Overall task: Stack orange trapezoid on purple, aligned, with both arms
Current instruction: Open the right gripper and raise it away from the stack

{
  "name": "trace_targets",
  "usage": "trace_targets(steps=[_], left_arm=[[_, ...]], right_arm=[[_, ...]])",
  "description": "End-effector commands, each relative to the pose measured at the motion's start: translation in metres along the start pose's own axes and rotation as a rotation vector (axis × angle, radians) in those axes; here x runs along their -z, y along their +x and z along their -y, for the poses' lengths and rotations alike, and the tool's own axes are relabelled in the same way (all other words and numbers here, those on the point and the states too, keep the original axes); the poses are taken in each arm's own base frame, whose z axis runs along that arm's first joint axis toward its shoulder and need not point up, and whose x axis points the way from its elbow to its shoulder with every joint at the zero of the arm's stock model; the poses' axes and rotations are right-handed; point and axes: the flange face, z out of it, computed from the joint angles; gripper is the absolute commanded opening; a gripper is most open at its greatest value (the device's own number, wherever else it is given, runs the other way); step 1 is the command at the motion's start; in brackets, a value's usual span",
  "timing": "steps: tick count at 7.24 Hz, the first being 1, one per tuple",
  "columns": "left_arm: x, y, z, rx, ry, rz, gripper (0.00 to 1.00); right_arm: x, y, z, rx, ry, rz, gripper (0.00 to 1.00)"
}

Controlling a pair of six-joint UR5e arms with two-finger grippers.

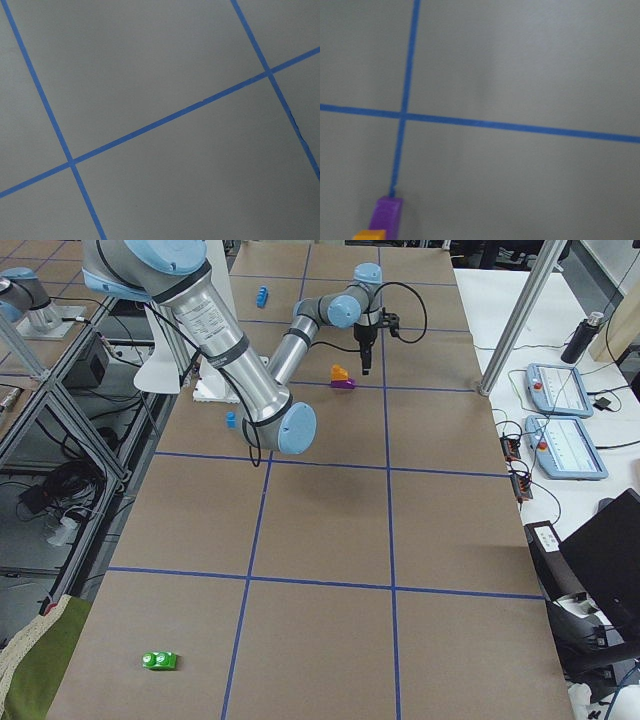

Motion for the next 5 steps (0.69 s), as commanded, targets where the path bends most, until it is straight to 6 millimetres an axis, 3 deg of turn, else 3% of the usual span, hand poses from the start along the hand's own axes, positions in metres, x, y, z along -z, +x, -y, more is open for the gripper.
trace_targets(steps=[1, 2, 3, 4, 5], left_arm=[[0.003, -0.022, -0.008, 0.032, -0.001, 0.015, 1.00], [0.002, -0.035, -0.013, 0.029, -0.007, 0.018, 1.00], [-0.004, -0.074, -0.025, 0.012, -0.025, 0.023, 1.00], [-0.005, -0.105, -0.034, 0.004, -0.032, 0.026, 1.00], [-0.004, -0.122, -0.050, 0.031, -0.032, 0.029, 1.00]], right_arm=[[0.028, 0.162, 0.033, 0.104, -0.004, -0.027, 1.00], [0.029, 0.224, 0.036, 0.137, -0.013, -0.045, 1.00], [0.036, 0.283, 0.028, 0.135, -0.011, -0.069, 1.00], [0.038, 0.337, 0.016, 0.118, -0.034, -0.059, 1.00], [0.039, 0.400, -0.002, 0.125, -0.060, -0.047, 1.00]])
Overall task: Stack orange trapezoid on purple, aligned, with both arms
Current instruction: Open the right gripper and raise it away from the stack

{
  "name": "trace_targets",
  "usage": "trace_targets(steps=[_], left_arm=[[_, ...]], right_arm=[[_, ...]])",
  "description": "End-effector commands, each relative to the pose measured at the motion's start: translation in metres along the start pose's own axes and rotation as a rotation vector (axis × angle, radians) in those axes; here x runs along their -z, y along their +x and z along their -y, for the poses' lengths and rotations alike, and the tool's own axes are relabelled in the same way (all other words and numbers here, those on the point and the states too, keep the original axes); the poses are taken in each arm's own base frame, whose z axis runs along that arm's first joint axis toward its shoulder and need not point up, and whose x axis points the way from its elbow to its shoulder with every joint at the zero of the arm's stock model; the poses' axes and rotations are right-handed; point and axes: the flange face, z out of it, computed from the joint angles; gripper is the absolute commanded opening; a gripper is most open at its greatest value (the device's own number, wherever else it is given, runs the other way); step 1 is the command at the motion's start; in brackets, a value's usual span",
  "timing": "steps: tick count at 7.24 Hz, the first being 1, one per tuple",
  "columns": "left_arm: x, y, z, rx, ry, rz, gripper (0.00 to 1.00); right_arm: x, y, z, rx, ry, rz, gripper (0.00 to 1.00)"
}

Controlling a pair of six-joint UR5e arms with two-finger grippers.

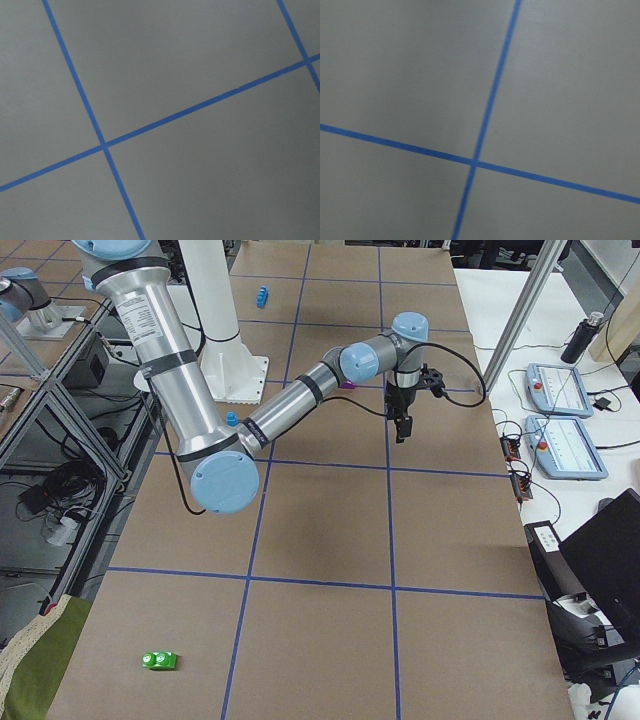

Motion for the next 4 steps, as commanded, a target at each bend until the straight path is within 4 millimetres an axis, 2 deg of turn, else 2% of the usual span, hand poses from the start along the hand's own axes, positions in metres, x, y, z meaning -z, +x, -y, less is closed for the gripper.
trace_targets(steps=[1, 2, 3, 4], left_arm=[[-0.026, -0.041, -0.064, 0.087, -0.044, -0.028, 1.00], [-0.035, -0.045, -0.077, 0.146, -0.057, -0.047, 1.00], [-0.031, -0.044, -0.076, 0.132, -0.026, -0.036, 1.00], [-0.031, -0.048, -0.090, 0.145, -0.028, -0.028, 1.00]], right_arm=[[-0.009, 0.120, -0.060, 0.027, -0.049, 0.008, 1.00], [-0.021, 0.148, -0.085, 0.002, -0.081, 0.000, 1.00], [-0.039, 0.167, -0.111, -0.031, -0.119, -0.012, 1.00], [-0.052, 0.187, -0.132, -0.075, -0.151, -0.017, 1.00]])
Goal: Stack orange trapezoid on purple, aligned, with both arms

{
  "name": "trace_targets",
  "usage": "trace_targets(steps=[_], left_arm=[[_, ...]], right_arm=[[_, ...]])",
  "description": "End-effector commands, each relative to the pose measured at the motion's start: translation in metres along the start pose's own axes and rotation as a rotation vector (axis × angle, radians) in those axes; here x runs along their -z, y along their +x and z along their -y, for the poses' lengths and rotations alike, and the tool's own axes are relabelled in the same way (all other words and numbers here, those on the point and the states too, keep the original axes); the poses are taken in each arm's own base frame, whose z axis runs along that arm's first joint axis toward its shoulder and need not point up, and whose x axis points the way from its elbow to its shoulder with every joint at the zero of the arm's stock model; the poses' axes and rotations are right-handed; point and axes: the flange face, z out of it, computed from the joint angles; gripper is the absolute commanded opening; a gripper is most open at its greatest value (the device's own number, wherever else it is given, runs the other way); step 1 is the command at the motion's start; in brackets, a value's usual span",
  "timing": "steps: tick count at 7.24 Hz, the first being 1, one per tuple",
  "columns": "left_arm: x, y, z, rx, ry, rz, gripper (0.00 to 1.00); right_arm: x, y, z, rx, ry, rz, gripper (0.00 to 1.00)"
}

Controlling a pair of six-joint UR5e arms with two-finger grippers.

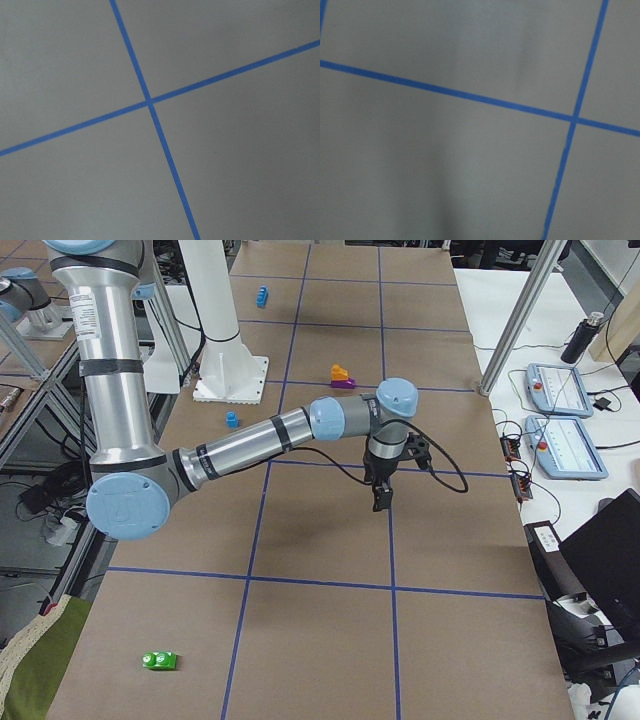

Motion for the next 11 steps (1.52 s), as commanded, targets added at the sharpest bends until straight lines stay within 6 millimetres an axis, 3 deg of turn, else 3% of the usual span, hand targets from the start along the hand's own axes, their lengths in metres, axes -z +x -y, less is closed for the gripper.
trace_targets(steps=[1, 7, 11], left_arm=[[-0.006, -0.013, -0.013, 0.031, -0.009, 0.028, 1.00], [0.003, -0.003, -0.007, 0.046, 0.042, 0.034, 1.00], [0.001, -0.005, -0.009, 0.052, 0.036, 0.041, 1.00]], right_arm=[[-0.020, 0.049, -0.048, -0.082, -0.031, -0.006, 1.00], [-0.029, 0.066, -0.064, -0.121, -0.039, 0.001, 1.00], [-0.025, 0.097, -0.090, -0.187, -0.031, -0.002, 1.00]])
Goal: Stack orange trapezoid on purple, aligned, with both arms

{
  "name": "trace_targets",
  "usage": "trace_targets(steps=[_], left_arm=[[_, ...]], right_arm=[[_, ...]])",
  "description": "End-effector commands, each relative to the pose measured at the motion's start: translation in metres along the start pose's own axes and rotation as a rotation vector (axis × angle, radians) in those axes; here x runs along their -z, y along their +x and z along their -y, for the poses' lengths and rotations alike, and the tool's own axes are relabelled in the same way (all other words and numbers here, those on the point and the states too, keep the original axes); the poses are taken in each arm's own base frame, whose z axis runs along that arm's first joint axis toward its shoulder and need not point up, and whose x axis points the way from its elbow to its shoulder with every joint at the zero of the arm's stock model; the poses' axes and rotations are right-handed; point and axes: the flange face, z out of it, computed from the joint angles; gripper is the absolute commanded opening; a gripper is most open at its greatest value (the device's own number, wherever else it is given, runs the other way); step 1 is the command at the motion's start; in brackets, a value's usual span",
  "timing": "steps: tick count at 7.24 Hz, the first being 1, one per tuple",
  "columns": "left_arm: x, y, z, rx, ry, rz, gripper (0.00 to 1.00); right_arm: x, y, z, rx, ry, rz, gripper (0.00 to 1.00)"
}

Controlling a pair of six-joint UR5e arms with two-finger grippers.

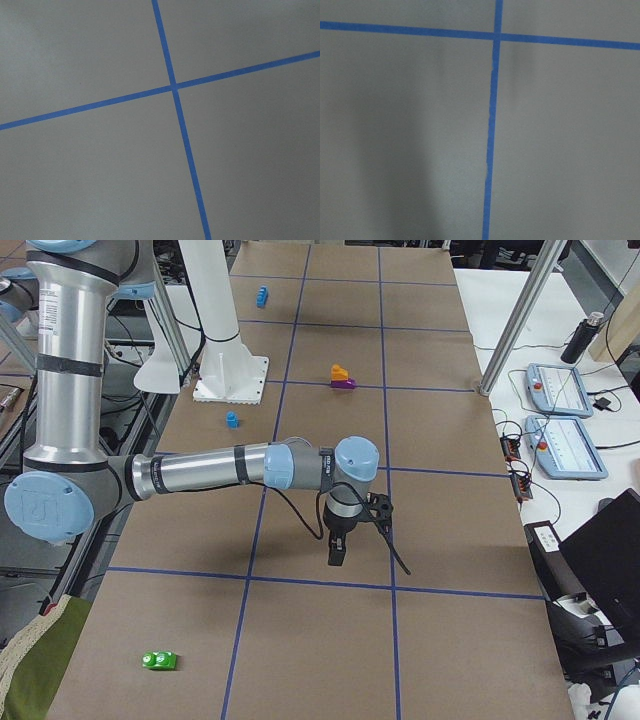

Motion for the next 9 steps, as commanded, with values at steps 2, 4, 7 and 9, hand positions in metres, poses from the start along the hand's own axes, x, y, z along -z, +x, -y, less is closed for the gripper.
trace_targets(steps=[2, 4, 7, 9], left_arm=[[0.002, 0.001, 0.001, -0.007, 0.007, 0.003, 1.00], [0.002, 0.001, 0.001, -0.008, 0.008, 0.002, 1.00], [0.002, 0.001, 0.001, -0.008, 0.008, 0.002, 1.00], [0.001, 0.001, 0.001, -0.007, 0.007, 0.001, 1.00]], right_arm=[[0.003, 0.022, -0.013, 0.048, 0.010, 0.003, 1.00], [0.005, 0.030, -0.018, 0.050, 0.015, 0.005, 1.00], [0.007, 0.028, -0.018, 0.051, 0.020, 0.006, 1.00], [0.009, 0.027, -0.018, 0.053, 0.022, 0.006, 1.00]])
